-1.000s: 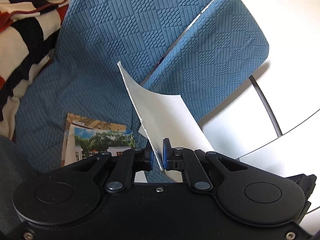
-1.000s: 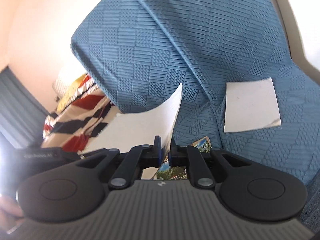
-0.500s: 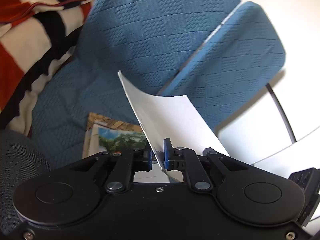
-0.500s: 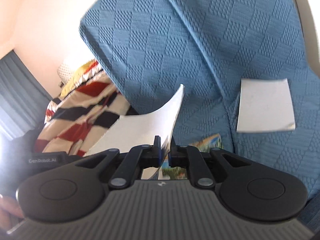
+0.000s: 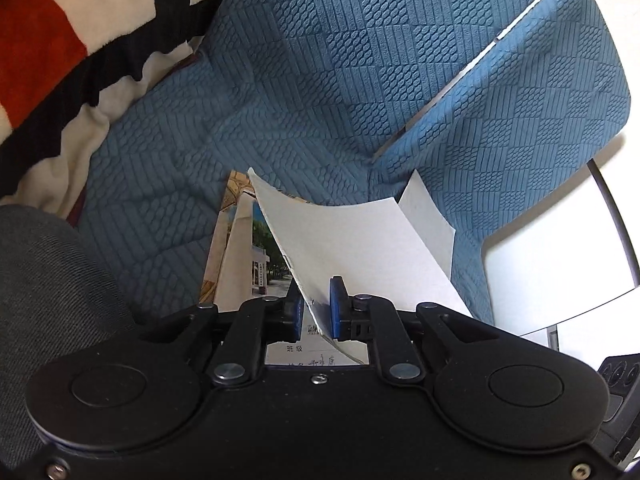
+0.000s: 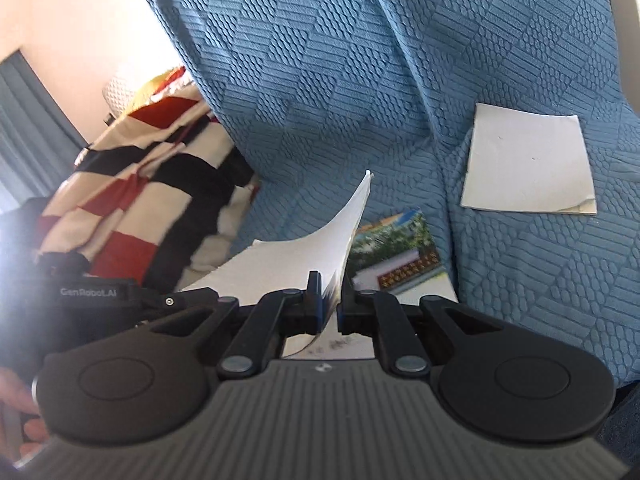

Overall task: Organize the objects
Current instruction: 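Carry the white sheets over the book stack and lay them flat, then open both grippers to release the sheets on the stack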

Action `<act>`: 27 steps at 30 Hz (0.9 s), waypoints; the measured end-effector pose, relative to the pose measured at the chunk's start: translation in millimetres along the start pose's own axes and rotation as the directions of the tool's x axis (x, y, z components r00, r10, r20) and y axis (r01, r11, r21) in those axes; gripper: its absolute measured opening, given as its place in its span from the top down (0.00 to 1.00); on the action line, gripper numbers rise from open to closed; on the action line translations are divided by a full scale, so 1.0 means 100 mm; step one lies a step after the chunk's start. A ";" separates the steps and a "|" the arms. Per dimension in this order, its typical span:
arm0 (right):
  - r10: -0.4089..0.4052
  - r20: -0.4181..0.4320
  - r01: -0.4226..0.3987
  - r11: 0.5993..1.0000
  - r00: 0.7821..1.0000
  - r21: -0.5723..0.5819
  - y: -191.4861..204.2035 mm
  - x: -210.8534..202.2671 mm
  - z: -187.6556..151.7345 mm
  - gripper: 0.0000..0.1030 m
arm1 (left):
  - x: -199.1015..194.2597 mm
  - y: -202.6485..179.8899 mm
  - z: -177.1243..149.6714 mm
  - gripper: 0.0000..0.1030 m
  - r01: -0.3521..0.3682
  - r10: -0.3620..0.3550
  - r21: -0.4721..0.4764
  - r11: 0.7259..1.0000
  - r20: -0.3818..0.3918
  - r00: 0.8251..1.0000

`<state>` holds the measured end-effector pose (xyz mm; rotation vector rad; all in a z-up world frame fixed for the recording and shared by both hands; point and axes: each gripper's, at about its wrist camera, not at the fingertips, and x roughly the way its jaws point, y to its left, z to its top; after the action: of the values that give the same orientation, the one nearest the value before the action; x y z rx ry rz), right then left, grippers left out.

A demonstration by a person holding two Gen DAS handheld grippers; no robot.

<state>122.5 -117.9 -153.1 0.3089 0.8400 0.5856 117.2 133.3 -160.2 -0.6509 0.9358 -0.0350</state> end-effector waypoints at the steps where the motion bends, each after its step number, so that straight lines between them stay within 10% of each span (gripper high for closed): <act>1: -0.003 0.000 0.003 1.000 1.000 -0.002 -0.01 0.01 -0.01 0.91 | 0.02 0.01 -0.01 0.88 0.002 -0.002 -0.002 1.000 -0.001 1.000; 27: -0.097 -0.081 0.101 0.993 0.992 0.053 -0.37 0.21 -0.53 0.90 | 0.48 0.16 -0.57 0.86 -0.066 0.069 0.032 0.997 -0.124 0.990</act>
<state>106.1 -133.5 -217.4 0.2961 0.9436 0.4840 99.5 103.2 -227.4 -0.5962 1.0758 -0.0288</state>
